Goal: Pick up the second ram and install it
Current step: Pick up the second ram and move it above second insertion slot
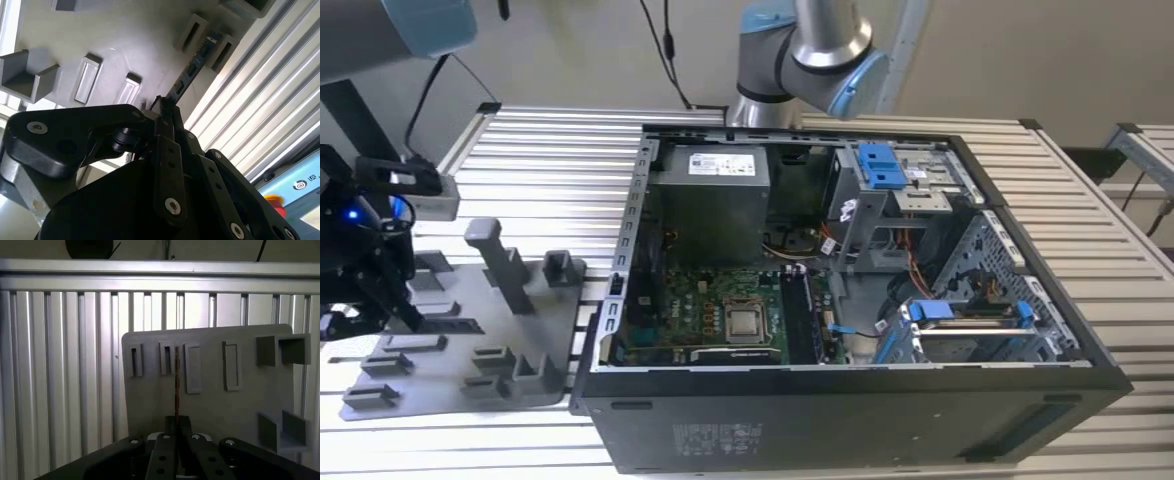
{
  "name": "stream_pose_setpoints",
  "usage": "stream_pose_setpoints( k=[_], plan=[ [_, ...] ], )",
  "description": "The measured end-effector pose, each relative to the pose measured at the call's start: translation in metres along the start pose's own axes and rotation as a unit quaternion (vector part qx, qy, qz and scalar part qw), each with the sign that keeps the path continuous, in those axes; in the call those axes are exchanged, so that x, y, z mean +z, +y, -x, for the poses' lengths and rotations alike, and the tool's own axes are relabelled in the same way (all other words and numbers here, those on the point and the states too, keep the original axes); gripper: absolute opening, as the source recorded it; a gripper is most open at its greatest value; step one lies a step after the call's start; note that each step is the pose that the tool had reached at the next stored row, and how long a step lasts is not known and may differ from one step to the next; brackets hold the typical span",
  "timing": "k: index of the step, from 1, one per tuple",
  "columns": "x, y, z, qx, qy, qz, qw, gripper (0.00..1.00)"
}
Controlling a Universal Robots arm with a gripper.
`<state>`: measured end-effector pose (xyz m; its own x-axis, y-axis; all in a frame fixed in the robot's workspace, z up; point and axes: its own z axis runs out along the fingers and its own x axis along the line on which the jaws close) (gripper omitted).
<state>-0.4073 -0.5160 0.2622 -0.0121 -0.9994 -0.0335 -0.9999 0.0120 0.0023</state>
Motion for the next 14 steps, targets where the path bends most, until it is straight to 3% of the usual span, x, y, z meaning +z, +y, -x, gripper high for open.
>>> stream_pose_setpoints(
  k=[4,14],
  plan=[
    [-0.0062,0.0002,0.0002,0.000,0.0000,0.0000,1.0000,0.14],
    [-0.0147,0.0008,0.0009,0.001,0.0000,-0.0001,1.0000,0.14]
  ],
)
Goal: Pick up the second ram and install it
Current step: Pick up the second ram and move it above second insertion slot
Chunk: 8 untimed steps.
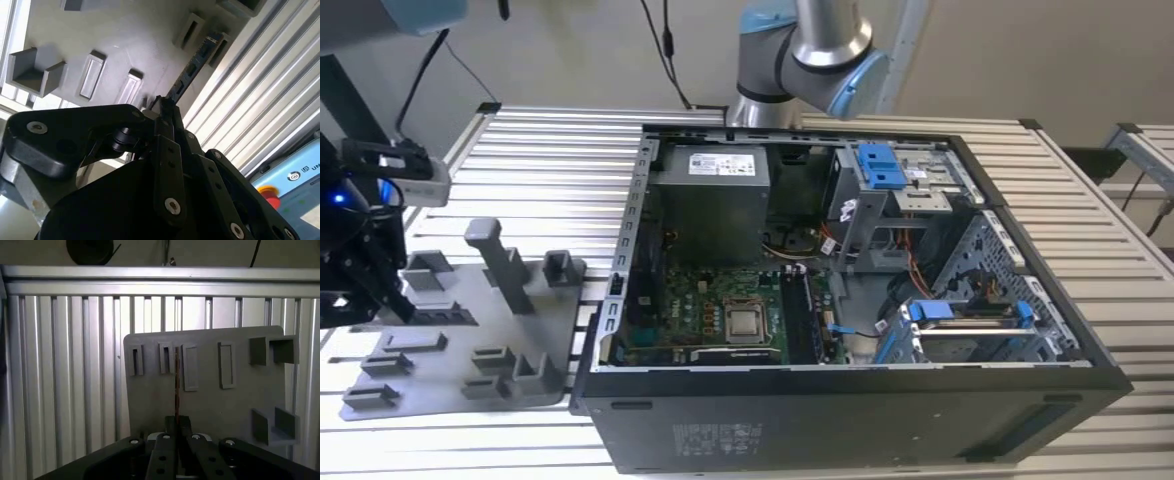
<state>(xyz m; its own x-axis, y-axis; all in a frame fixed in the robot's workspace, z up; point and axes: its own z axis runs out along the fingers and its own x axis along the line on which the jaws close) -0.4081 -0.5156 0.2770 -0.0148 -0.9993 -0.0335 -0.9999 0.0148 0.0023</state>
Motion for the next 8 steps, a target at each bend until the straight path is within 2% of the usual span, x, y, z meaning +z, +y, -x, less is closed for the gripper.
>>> stream_pose_setpoints(
  k=[8],
  plan=[
    [-0.0111,0.0003,0.0004,0.000,0.0000,0.0000,1.0000,0.14]
  ],
)
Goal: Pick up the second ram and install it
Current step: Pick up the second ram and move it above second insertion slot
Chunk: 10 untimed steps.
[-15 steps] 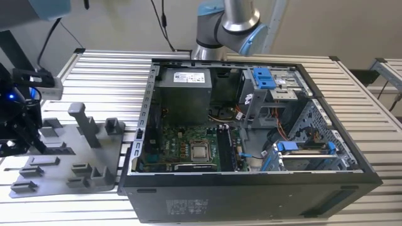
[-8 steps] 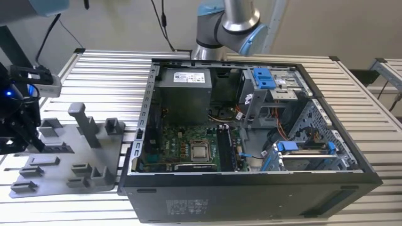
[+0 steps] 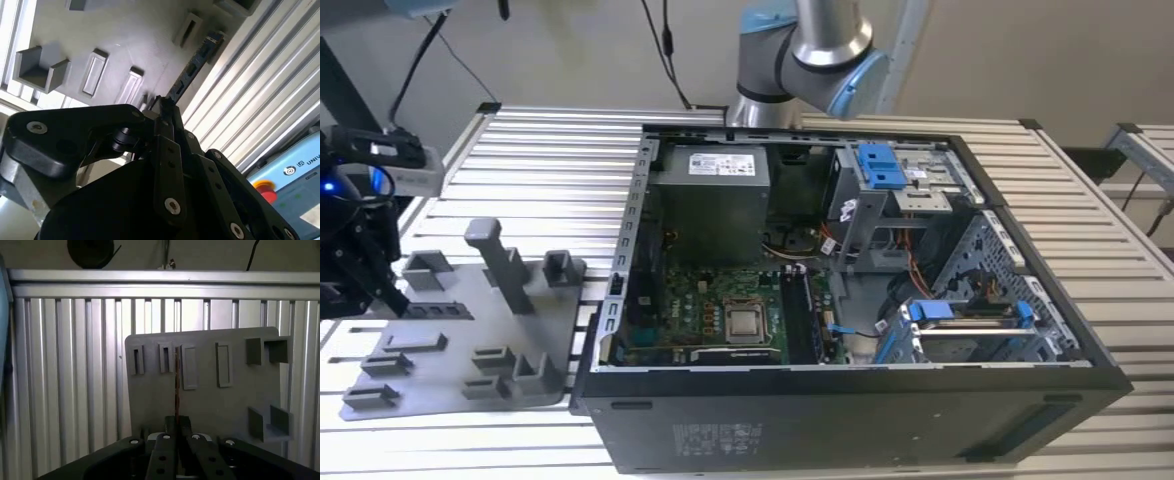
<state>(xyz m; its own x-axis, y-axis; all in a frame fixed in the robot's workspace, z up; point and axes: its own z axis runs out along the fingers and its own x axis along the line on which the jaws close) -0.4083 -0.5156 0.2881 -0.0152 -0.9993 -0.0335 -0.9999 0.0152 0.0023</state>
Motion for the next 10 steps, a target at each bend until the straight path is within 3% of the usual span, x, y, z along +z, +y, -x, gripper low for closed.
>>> stream_pose_setpoints(
  k=[10],
  plan=[
    [-0.0087,0.0000,0.0003,0.000,-0.0003,-0.0006,1.0000,0.14]
  ],
)
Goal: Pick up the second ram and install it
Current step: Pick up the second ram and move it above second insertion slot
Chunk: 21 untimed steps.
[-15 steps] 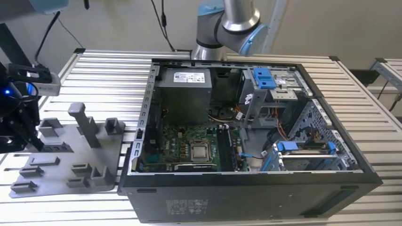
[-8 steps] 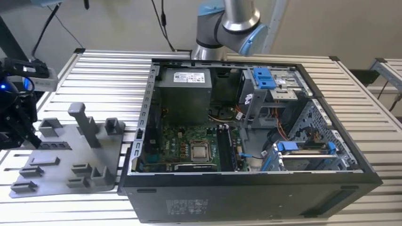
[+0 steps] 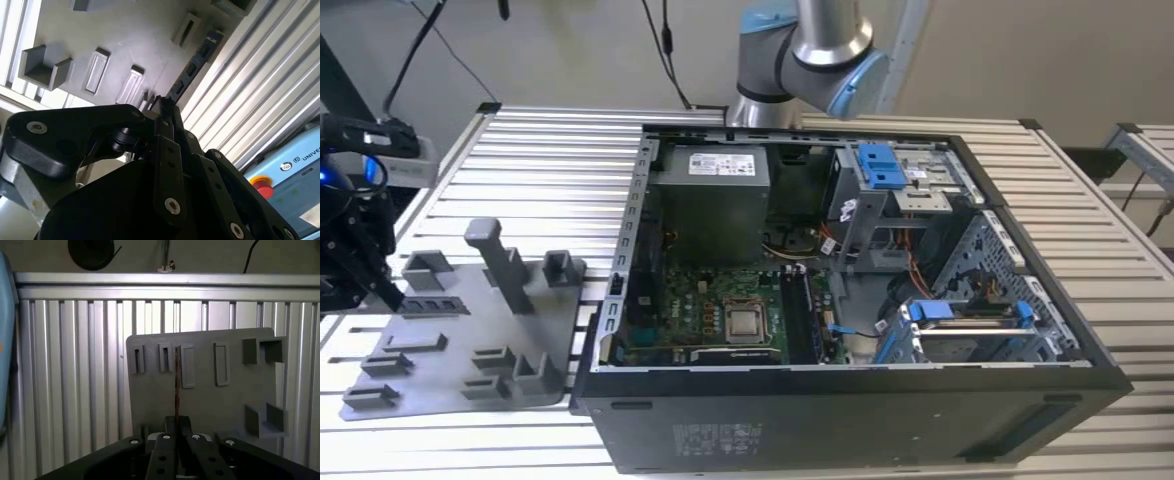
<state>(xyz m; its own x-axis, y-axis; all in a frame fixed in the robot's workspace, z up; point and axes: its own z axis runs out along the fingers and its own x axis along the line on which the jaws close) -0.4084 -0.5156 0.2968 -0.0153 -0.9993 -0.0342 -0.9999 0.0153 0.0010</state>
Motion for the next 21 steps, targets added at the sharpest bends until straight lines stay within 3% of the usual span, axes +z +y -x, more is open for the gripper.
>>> stream_pose_setpoints(
  k=[8,17,21],
  plan=[
    [-0.0078,-0.0002,0.0003,0.000,-0.0001,-0.0002,1.0000,0.14],
    [-0.0086,-0.0001,0.0003,0.000,-0.0002,-0.0001,1.0000,0.14],
    [-0.0122,-0.0001,0.0004,0.000,-0.0002,-0.0001,1.0000,0.14]
  ],
)
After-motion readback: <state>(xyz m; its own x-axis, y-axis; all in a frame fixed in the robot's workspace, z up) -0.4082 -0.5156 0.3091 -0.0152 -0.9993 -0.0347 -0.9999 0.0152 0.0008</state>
